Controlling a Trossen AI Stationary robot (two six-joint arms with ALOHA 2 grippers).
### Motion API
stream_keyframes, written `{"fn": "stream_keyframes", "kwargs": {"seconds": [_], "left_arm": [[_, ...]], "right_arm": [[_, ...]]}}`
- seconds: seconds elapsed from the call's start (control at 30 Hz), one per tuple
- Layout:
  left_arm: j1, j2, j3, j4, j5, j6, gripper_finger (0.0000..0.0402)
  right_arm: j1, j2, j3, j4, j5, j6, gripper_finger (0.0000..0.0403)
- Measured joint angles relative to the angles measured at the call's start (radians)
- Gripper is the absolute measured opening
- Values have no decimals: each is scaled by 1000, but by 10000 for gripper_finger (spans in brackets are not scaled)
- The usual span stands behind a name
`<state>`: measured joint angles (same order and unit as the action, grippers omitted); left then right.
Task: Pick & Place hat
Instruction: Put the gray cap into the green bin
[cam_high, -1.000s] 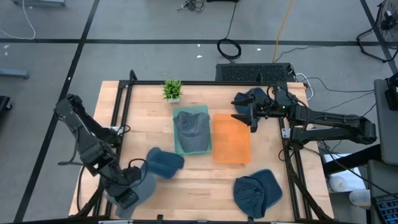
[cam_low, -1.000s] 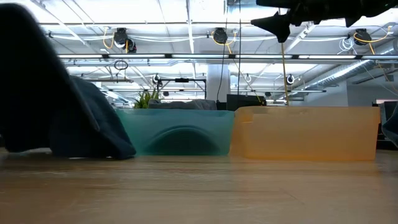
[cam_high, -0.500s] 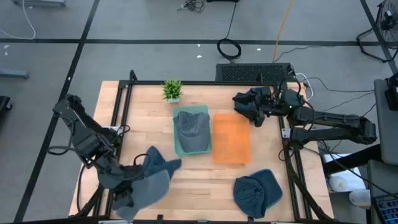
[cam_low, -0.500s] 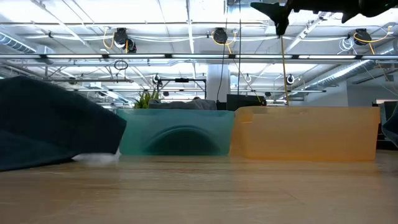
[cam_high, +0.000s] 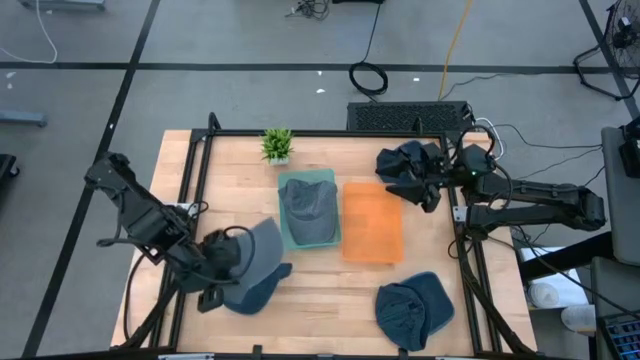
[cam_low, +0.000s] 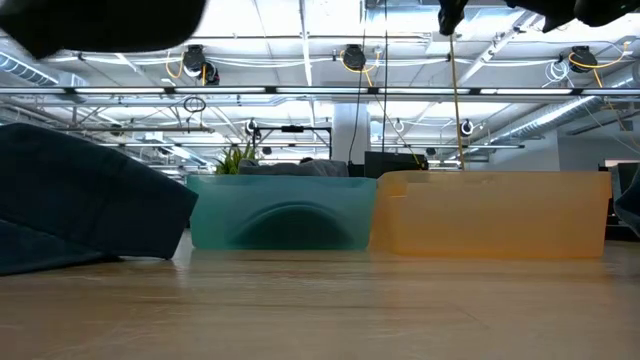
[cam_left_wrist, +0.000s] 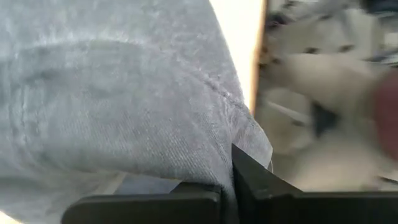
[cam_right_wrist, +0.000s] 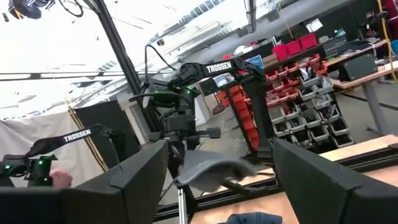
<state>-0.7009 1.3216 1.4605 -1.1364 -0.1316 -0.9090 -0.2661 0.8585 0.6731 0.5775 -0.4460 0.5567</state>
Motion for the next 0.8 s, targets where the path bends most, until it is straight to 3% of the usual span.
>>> {"fn": "stream_keyframes", "kwargs": {"seconds": [0.23,0.53,0.8], "left_arm": [[71,0,0,-43,-218,250,3],[160,0,0,-39,-463,517,3],[234,0,0,-16,-613,743,3]], "right_arm": [[0,0,0,-9,-3,159,279],[0,0,0,-45,8,166,294],[0,0,0,-93,231,151,338]]}}
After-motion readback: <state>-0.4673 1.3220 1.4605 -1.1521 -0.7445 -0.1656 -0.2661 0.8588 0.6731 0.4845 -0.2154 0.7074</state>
